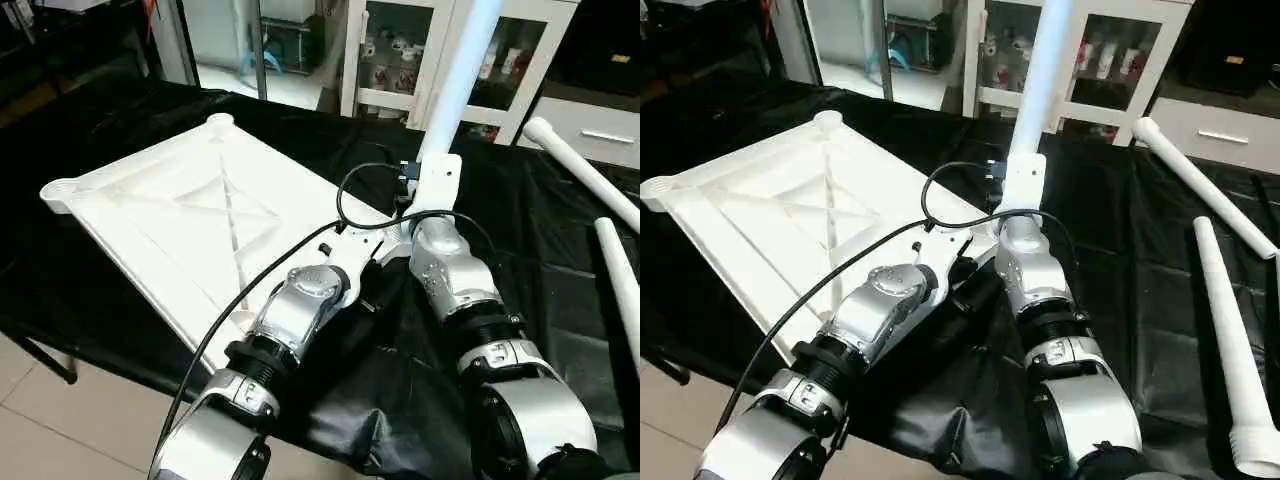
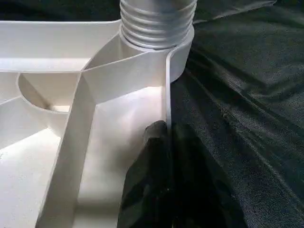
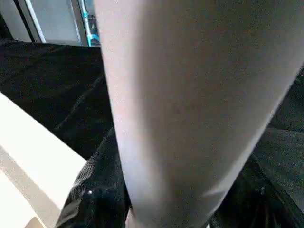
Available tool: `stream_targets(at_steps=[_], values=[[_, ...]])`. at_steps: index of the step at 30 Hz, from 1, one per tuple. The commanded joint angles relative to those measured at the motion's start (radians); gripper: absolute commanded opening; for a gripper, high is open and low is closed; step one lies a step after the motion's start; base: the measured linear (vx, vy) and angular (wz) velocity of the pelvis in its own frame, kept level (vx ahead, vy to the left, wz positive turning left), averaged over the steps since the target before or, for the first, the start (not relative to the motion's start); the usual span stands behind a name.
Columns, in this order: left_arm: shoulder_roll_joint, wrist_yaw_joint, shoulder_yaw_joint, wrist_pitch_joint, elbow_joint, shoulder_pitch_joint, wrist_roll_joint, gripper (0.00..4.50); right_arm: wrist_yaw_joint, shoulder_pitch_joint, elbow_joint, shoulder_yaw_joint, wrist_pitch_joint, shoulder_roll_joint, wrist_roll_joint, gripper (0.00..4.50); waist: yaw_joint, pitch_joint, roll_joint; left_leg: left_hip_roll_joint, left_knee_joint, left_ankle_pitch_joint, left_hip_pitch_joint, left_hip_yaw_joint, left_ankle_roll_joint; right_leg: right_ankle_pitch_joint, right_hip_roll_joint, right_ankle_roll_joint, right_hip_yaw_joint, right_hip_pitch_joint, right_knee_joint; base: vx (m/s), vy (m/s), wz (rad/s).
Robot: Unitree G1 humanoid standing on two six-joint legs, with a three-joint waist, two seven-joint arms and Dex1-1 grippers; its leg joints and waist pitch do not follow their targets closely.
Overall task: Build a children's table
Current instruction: Pick table leg
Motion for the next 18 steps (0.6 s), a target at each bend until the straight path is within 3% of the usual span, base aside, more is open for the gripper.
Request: stream_targets(at_steps=[1,2,5,6,7,8,13,14,18], values=[[0.011,0.072,0.045,0.006,-0.018,0.011,-0.002,0.0,0.027,0.062,0.102,-0.017,0.036,0.018,0.021,1.84,0.0,-0.039,-0.004,0.095,-0.101,-0.26,0.012,-0.058,-0.013,-0.195,-0.071,-0.223,0.042,0.018,-0.066,0.0,0.0,0.0],[0.013,0.072,0.045,0.008,-0.02,0.012,-0.002,0.0,0.035,0.061,0.1,-0.019,0.03,0.02,0.023,2.4,0.0,-0.038,-0.004,0.096,-0.102,-0.259,0.01,-0.059,-0.014,-0.19,-0.073,-0.224,0.043,0.018,-0.065,0.0,0.0,0.0],[0.02,0.067,0.042,0.01,-0.023,0.012,-0.004,0.0,0.064,0.057,0.087,-0.014,0.006,0.022,0.023,2.4,-0.004,-0.038,-0.006,0.095,-0.101,-0.263,0.008,-0.058,-0.007,-0.192,-0.073,-0.229,0.044,0.019,-0.066,0.0,0.0,0.0],[0.023,0.062,0.04,0.009,-0.024,0.012,-0.005,0.0,0.08,0.056,0.077,-0.012,-0.002,0.022,0.023,2.7,-0.006,-0.04,-0.006,0.095,-0.099,-0.258,0.004,-0.06,-0.001,-0.19,-0.077,-0.236,0.045,0.023,-0.065,0.0,0.0,0.0],[0.024,0.062,0.04,0.009,-0.024,0.012,-0.005,0.0,0.08,0.056,0.077,-0.011,-0.002,0.022,0.023,2.7,-0.005,-0.043,-0.006,0.096,-0.097,-0.238,0.003,-0.06,0.002,-0.169,-0.08,-0.241,0.045,0.026,-0.063,0.0,0.0,0.0],[0.027,0.057,0.039,0.008,-0.027,0.012,-0.005,0.0,0.094,0.058,0.063,-0.006,-0.006,0.02,0.022,2.84,-0.004,-0.046,-0.008,0.097,-0.092,-0.166,0.0,-0.057,0.033,-0.086,-0.078,-0.26,0.043,0.028,-0.053,0.0,0.0,0.0],[0.066,-0.036,0.006,-0.021,-0.069,0.032,-0.013,0.0,0.197,0.123,-0.145,0.039,0.035,0.001,0.032,3.25,0.005,-0.053,-0.008,0.096,-0.074,-0.005,-0.009,-0.054,0.137,0.083,-0.08,-0.295,0.042,0.034,-0.031,0.0,0.0,0.0],[0.073,-0.052,0.001,-0.024,-0.077,0.037,-0.014,0.0,0.212,0.138,-0.18,0.044,0.047,-0.003,0.039,3.3,0.005,-0.053,-0.006,0.097,-0.07,0.019,-0.007,-0.052,0.173,0.096,-0.081,-0.314,0.04,0.031,-0.03,0.0,0.0,0.0],[0.141,-0.189,-0.047,-0.032,-0.164,0.088,-0.027,0.0,0.305,0.253,-0.422,0.074,0.129,-0.052,0.077,3.69,0.02,-0.05,-0.003,0.103,-0.069,0.037,-0.003,-0.052,0.196,0.05,-0.078,-0.305,0.039,0.028,-0.03,0.0,0.0,0.0]])
